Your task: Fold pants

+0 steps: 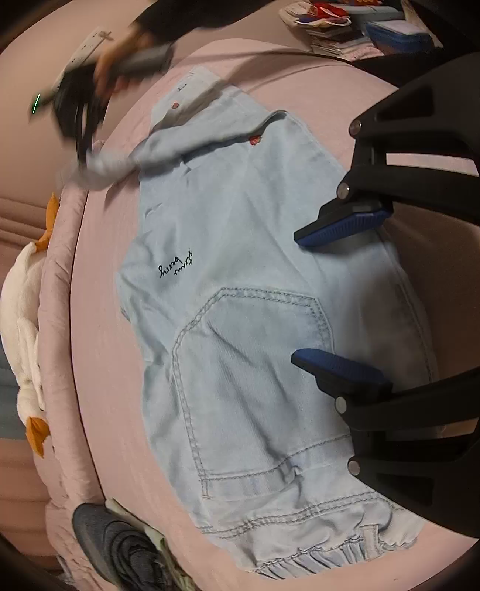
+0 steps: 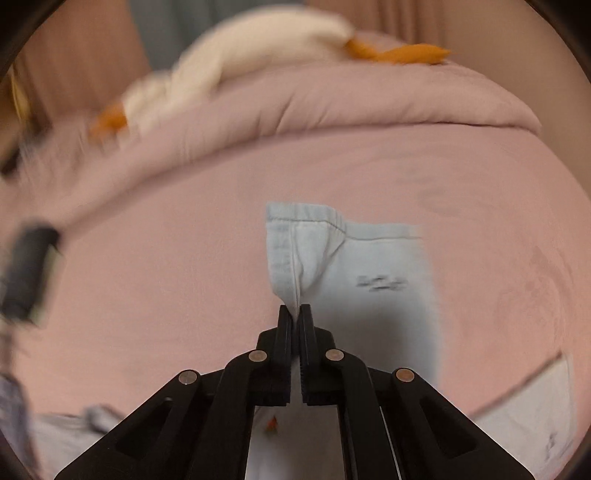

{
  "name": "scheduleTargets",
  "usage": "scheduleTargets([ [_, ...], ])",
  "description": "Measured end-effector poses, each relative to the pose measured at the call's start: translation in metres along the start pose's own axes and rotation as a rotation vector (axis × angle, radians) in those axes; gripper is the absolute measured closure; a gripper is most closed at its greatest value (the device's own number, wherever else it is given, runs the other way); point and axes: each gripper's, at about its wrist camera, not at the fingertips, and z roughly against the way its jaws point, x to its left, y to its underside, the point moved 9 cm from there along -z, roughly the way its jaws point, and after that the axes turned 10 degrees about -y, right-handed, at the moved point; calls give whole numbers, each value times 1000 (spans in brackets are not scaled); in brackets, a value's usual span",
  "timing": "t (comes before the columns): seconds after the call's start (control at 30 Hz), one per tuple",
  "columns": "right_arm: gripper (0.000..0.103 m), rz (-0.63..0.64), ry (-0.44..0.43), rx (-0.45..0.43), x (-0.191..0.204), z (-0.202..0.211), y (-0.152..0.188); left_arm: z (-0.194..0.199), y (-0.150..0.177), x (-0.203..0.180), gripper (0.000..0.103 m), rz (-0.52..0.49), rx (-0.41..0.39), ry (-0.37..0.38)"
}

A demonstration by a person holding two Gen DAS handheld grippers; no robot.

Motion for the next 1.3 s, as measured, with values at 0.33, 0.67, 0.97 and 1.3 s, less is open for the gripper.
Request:
scheduleTargets([
  [0.33,99,-383,-155,-409,-135,203,90,0,-4,2,46,56,37,-16],
  [0.67,74,-801,-266,-402,-230,166,191,-2,-4,-2,44,49,49,-73],
  [0.97,82,-759,-218,-416,-235,172,165,-3,-7,4,46,99,42,-116],
  [1.3,93,-649,-54,-283,-242,172,186,39,-11,74,51,316,-16,-172],
])
